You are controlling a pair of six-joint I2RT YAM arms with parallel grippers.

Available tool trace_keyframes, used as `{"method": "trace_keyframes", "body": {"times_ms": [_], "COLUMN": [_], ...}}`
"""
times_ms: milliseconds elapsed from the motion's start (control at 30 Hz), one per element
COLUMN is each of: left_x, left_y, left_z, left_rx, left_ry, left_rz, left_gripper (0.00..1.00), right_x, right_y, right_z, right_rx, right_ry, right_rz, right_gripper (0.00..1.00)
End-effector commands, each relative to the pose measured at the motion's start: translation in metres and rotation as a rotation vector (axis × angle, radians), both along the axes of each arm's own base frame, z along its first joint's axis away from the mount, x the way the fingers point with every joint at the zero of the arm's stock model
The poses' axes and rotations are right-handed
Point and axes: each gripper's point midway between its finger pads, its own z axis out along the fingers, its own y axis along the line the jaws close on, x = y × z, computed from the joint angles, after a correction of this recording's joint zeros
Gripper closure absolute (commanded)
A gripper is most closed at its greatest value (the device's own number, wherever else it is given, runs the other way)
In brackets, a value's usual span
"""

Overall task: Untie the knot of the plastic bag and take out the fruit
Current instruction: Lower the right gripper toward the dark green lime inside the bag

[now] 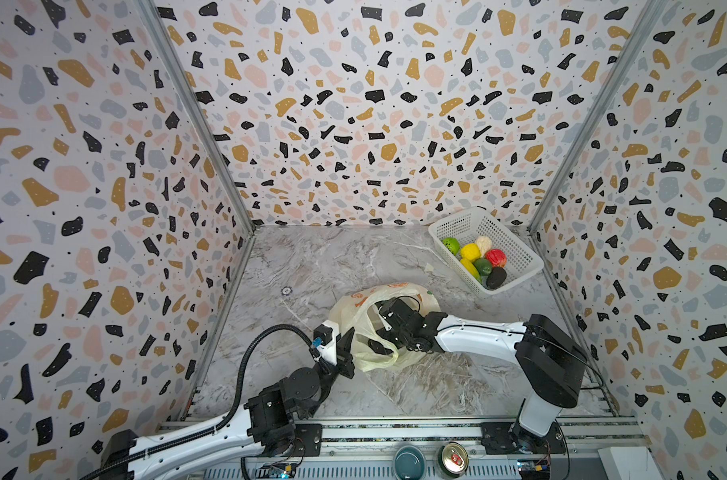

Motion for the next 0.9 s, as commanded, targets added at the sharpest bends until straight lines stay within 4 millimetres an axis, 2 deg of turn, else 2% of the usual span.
{"method": "trace_keyframes", "body": {"times_ms": [0, 133, 333, 467, 567, 867], "left_x": [-0.001, -0.002, -0.004, -0.005, -0.006, -0.016], "left_y": [0.000, -0.003, -0.009, -0.013, -0.020, -0.059], "left_z": [0.022, 0.017, 0.011, 0.007, 0.005, -0.004], "left_rx": [-0.072, -0.077, -0.073, -0.069, -0.080, -0.067], "left_ry": [-0.025, -0.012, 0.004, 0.013, 0.017, 0.041], "left_rz": [0.000, -0.016, -0.045, -0.061, -0.089, -0.230], "left_gripper": [1.00, 1.00, 1.00, 1.00, 1.00, 1.00], "right_x": [0.016, 0.022, 0.033, 0.035, 0.037, 0.051], "right_y": [-0.029, -0.061, -0.101, -0.116, -0.124, -0.148], "right_z": [0.029, 0.035, 0.031, 0.030, 0.021, -0.004], "right_rx": [-0.035, -0.077, -0.143, -0.184, -0.219, -0.275], "right_ry": [-0.074, -0.088, -0.101, -0.119, -0.119, -0.126], "right_rz": [-0.107, -0.191, -0.295, -0.327, -0.347, -0.426], "right_gripper": [0.13, 0.12, 0.06, 0.00, 0.01, 0.01]}}
